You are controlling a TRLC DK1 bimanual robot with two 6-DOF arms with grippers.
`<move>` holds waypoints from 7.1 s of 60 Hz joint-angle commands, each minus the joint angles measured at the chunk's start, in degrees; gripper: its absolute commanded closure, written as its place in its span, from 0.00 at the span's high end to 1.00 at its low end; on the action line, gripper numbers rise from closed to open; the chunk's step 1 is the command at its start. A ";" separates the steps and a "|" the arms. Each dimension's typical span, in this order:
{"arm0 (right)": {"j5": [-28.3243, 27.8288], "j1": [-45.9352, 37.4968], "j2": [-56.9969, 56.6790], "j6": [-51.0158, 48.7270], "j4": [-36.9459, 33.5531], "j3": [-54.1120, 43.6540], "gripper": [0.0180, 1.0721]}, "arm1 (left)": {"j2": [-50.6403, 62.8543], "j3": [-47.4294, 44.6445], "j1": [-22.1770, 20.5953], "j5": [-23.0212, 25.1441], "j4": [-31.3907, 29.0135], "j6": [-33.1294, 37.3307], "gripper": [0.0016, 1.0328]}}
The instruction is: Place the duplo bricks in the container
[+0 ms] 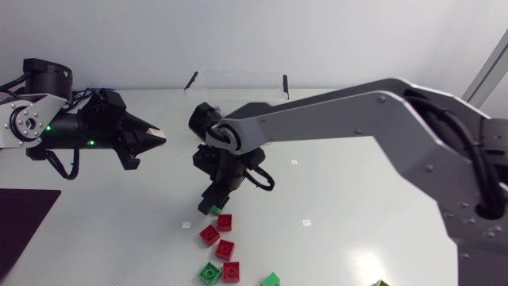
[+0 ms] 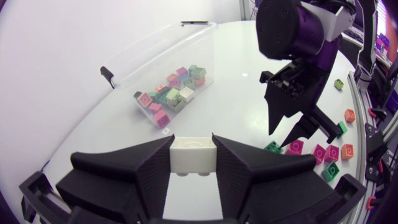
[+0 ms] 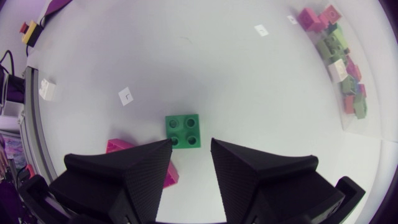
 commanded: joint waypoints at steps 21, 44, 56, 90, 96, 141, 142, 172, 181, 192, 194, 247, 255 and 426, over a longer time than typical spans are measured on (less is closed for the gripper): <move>-1.25 -3.72 -7.24 2.39 1.07 -5.26 0.80 | 7.60 7.60 -2.20 1.15 7.15 -10.29 0.03; 0.42 2.96 0.85 3.36 2.22 -3.06 0.83 | 11.64 13.75 -1.05 1.15 10.67 -15.22 0.03; 1.83 3.40 3.93 2.21 2.22 -0.69 0.82 | 12.35 14.37 0.00 1.15 14.98 -19.17 0.03; 1.74 1.82 1.55 1.34 1.42 -2.01 0.40 | 14.46 16.04 -0.53 1.15 19.02 -22.77 0.03; 1.74 -0.02 -3.54 1.51 1.69 -4.73 0.40 | 15.95 17.71 -1.14 1.15 19.90 -24.36 0.03; -0.72 -17.16 -16.82 6.96 6.87 1.68 0.38 | 27.46 30.71 -8.70 -2.98 21.22 -30.25 0.03; -0.72 -17.43 -16.55 7.14 7.23 2.21 0.38 | 27.73 30.80 -8.88 -3.16 21.39 -30.33 0.03; -1.51 -22.08 -6.18 12.41 16.01 14.25 0.38 | 30.36 34.05 -11.25 -10.37 22.71 -31.39 0.96; -0.81 -22.44 -3.54 13.11 18.21 16.36 0.38 | 23.42 27.11 -10.46 -10.37 22.89 -30.25 0.96; 0.07 -23.40 1.82 13.55 18.83 21.90 0.38 | 14.19 19.20 -6.77 -9.93 22.45 -28.66 0.96; 0.24 -23.58 2.70 13.64 18.83 22.95 0.38 | 12.61 17.44 -6.06 -9.40 22.01 -27.70 0.96; 4.99 -22.26 -2.84 11.71 18.48 18.12 0.96 | -9.10 -5.15 -4.13 -16.08 -22.90 8.51 0.95; 5.08 -22.17 -6.36 11.62 18.65 13.20 0.96 | -8.66 -6.99 -6.24 -22.06 -29.14 7.90 0.95; 0.07 -1.52 -46.00 12.15 -3.32 -40.15 0.95 | 7.78 7.42 -26.45 -34.01 -35.47 -13.81 0.07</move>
